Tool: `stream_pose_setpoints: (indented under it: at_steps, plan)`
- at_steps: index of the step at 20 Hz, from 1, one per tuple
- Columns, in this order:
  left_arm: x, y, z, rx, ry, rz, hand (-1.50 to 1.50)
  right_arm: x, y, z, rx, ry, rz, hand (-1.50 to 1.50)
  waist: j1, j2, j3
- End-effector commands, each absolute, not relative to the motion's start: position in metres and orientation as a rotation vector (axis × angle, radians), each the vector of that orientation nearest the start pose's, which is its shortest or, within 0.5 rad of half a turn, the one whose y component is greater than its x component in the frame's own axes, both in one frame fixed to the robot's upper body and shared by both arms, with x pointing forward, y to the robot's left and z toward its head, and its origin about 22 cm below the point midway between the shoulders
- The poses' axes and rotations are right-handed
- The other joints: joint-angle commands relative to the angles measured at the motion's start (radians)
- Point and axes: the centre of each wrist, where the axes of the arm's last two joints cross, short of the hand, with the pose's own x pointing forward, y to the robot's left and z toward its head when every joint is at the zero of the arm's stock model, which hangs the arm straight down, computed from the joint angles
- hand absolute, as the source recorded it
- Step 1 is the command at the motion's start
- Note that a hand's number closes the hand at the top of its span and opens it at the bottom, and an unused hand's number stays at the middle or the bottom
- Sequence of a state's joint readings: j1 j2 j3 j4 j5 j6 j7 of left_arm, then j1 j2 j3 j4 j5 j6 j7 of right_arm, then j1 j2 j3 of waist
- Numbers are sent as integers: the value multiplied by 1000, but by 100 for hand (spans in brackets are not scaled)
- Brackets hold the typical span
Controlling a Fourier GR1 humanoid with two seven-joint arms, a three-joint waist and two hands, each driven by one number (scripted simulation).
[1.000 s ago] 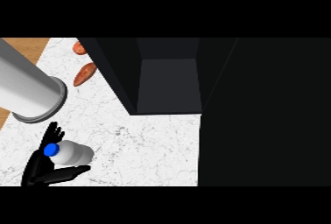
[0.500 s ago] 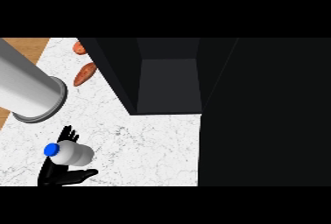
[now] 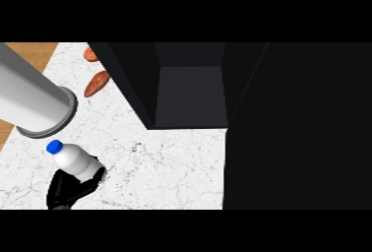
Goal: Pick up the bottled water, place it into the cabinet and close the cabinet
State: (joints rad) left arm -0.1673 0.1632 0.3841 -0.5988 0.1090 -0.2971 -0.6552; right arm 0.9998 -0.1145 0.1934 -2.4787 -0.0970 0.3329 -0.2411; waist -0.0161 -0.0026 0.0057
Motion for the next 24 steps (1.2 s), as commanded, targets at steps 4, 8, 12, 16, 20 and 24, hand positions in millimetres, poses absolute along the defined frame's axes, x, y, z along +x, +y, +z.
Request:
stream_pose_setpoints:
  at_steps: [4, 8, 12, 16, 20, 24]
  plan:
    - [197, 330, -166, -68, -1489, 297, 150, 25, -237, 127, 187, -1825, 90, -150, -2, 2, -7]
    - [202, 267, -178, -166, -1613, 337, 150, 36, -244, 112, 185, -1837, 93, -150, 4, 3, -7]
    - [221, 246, -171, -210, -1703, 339, 150, 28, -251, 128, 186, -1837, 110, -150, -3, 2, -7]
    - [250, 232, -155, -245, -1698, 318, 150, 33, -242, 111, 200, -1821, 97, -150, -1, 1, -7]
    - [244, 217, -150, -328, -1683, 310, 150, 33, -234, 118, 219, -1812, 70, -150, 7, -3, -6]
    - [250, 196, -137, -327, -1674, 286, 150, 26, -237, 127, 201, -1817, 78, -150, 3, -3, -6]
